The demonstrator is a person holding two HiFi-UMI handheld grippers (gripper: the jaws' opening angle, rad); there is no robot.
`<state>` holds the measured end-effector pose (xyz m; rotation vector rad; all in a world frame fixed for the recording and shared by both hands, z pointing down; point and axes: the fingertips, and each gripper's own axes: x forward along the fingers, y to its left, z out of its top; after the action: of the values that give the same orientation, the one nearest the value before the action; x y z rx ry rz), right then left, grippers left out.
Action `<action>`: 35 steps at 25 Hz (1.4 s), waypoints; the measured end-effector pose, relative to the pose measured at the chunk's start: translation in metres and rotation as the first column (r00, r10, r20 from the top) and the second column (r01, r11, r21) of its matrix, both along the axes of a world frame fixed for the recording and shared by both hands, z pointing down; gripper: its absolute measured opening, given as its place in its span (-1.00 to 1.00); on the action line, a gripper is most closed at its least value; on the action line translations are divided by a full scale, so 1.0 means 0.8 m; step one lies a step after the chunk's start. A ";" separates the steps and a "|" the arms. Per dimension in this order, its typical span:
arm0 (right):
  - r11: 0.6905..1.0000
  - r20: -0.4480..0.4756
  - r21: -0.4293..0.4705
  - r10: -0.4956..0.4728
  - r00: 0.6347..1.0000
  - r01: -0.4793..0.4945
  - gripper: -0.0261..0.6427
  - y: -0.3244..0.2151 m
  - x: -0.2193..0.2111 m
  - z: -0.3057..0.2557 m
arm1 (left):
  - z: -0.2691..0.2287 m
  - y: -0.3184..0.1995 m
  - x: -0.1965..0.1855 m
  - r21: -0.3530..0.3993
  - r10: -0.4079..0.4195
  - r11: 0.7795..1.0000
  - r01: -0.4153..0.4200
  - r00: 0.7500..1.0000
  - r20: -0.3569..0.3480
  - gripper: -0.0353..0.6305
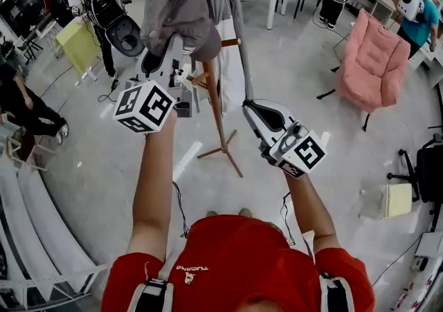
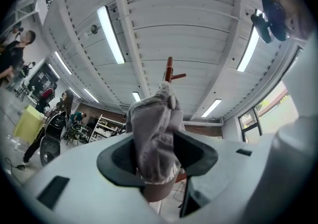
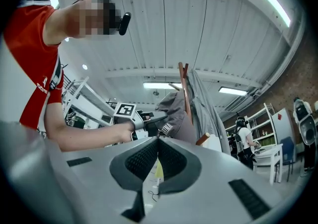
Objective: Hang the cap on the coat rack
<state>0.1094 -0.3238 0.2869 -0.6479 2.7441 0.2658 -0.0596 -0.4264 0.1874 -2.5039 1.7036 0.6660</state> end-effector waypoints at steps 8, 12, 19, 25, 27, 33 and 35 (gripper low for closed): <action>1.000 0.004 -0.011 0.016 1.000 -0.016 -0.85 0.000 -0.008 0.005 | 0.049 0.037 0.012 -0.028 0.098 0.995 -0.097 0.993 0.065 -0.03; 1.000 0.022 -0.024 0.006 1.000 -0.006 -0.85 0.003 -0.016 0.000 | 0.082 0.079 0.014 -0.058 0.151 0.987 -0.149 0.988 0.020 -0.04; 0.999 0.044 -0.029 -0.010 0.999 0.012 -0.85 0.012 -0.042 -0.001 | 0.117 0.133 0.037 -0.060 0.266 0.963 -0.263 0.963 0.042 -0.78; 0.999 0.064 -0.045 0.012 0.998 -0.009 -0.85 0.015 -0.050 0.008 | 0.122 0.155 0.065 -0.042 0.334 0.942 -0.332 0.932 0.142 -0.87; 0.999 0.064 -0.043 0.027 0.998 -0.025 -0.85 0.017 -0.050 0.011 | 0.125 0.156 0.069 -0.043 0.345 0.938 -0.343 0.926 0.152 -0.87; 0.996 0.032 -0.034 0.083 0.996 -0.082 -0.85 0.015 -0.040 0.018 | 0.131 0.150 0.067 -0.043 0.344 0.939 -0.342 0.927 0.151 -0.87; 0.995 0.026 -0.034 0.092 0.995 -0.091 -0.85 0.013 -0.037 0.019 | 0.132 0.147 0.065 -0.041 0.346 0.938 -0.344 0.928 0.139 -0.87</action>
<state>0.0800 -0.3138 0.3020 -0.7810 2.7015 0.2305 -0.0079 -0.3087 0.2930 -2.8151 1.2374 0.4719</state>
